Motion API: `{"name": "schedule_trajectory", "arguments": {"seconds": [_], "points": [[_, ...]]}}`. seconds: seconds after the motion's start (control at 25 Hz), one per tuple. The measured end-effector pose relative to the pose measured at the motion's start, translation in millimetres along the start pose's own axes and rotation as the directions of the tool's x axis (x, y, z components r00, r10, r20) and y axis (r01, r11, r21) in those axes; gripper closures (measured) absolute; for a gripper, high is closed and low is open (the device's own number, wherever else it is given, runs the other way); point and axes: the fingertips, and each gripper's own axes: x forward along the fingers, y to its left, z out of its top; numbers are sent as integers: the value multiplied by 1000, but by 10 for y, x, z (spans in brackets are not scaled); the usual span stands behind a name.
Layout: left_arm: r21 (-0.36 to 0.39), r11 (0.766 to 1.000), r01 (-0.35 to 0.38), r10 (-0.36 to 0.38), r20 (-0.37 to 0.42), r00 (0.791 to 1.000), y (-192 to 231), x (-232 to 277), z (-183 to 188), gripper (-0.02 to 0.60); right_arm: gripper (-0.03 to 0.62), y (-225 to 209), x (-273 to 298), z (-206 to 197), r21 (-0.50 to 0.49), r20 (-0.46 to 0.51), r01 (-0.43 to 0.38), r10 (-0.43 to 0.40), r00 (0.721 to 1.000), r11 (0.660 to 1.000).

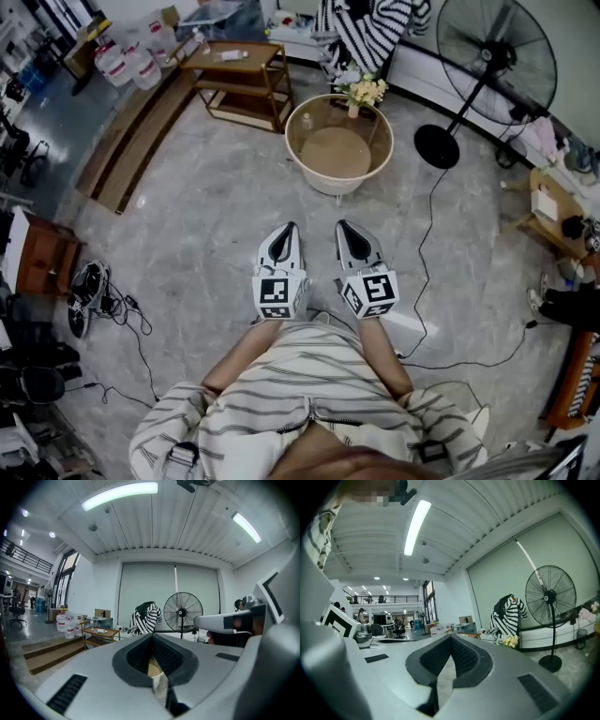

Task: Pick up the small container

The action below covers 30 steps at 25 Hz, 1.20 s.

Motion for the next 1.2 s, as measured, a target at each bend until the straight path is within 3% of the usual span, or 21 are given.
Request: {"name": "schedule_trajectory", "arguments": {"seconds": [0.4, 0.68, 0.88, 1.2], "points": [[-16, 1000, -9, 9, -9, 1000, 561, 1236, 26, 591, 586, -610, 1166, 106, -23, -16, -3, 2, 1000, 1000], [-3, 1000, 12, -12, -1, 1000, 1137, 2299, 437, 591, 586, -1072, 2282, 465, -27, -14, 18, -19, 1000, 999], [-38, 999, 22, -21, 15, 1000, 1670, 3023, 650, 591, 585, -1366, 3078, 652, -10, -16, 38, -39, 999, 999], [-54, 997, 47, -49, -37, 998, 2192, 3841, 639, 591, 585, -1695, 3917, 628, -6, -64, 81, -81, 995, 997]]}}
